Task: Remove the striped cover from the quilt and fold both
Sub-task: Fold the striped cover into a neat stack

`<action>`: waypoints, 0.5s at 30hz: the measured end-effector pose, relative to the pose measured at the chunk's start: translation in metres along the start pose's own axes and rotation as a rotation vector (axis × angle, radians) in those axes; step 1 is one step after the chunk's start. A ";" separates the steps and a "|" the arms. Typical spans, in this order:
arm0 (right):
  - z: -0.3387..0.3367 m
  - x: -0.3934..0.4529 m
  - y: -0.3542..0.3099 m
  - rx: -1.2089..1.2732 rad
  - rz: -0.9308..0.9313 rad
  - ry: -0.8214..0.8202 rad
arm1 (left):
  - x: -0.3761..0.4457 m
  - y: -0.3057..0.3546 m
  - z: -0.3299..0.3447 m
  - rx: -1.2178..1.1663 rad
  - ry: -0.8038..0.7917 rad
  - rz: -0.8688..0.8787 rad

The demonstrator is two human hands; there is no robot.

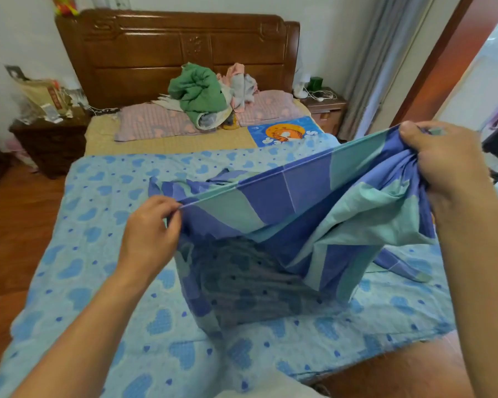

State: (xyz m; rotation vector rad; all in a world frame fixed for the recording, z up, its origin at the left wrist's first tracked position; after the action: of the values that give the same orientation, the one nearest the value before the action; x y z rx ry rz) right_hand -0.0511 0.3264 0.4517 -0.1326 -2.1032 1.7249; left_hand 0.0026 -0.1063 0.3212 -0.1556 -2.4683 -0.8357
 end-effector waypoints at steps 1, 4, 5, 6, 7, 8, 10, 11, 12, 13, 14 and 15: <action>-0.001 0.005 0.002 -0.057 -0.045 0.021 | 0.017 -0.003 -0.018 -0.021 0.032 0.061; 0.016 0.015 0.008 -0.418 -0.202 -0.067 | 0.028 -0.025 -0.012 0.152 -0.156 0.003; 0.024 0.014 0.015 -0.539 -0.225 -0.113 | 0.019 -0.039 0.003 0.281 -0.271 -0.084; 0.029 0.013 0.024 -0.605 -0.230 -0.129 | 0.008 -0.055 0.015 0.391 -0.328 -0.166; 0.032 0.012 0.031 -0.613 -0.230 -0.113 | -0.001 -0.067 0.019 0.466 -0.333 -0.214; 0.031 0.010 0.036 -0.589 -0.230 -0.082 | -0.008 -0.077 0.020 0.498 -0.329 -0.239; 0.027 0.009 0.045 -0.526 -0.205 -0.024 | -0.012 -0.093 0.018 0.537 -0.300 -0.272; 0.023 0.010 0.048 -0.492 -0.182 0.004 | -0.012 -0.101 0.016 0.553 -0.276 -0.308; 0.018 0.013 0.050 -0.461 -0.161 0.038 | -0.012 -0.109 0.014 0.573 -0.259 -0.345; 0.013 0.016 0.050 -0.444 -0.144 0.075 | -0.012 -0.114 0.013 0.589 -0.270 -0.373; 0.008 0.019 0.051 -0.446 -0.141 0.106 | -0.011 -0.117 0.013 0.607 -0.293 -0.376; 0.004 0.022 0.054 -0.463 -0.142 0.122 | -0.009 -0.119 0.013 0.637 -0.313 -0.366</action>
State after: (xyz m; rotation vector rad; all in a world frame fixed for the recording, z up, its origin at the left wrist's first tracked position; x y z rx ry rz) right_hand -0.0826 0.3427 0.4052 -0.2087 -2.3192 1.0996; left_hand -0.0276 -0.1935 0.2445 0.4349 -2.9763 -0.1197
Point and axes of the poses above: each hand's wrist, its own x-axis towards the middle knuckle, its own z-axis out of the palm, y = z × x, the point moved 5 cm from there along x, towards the middle knuckle, and after that the axes turned 7 degrees about -y, right-handed, at the moved point
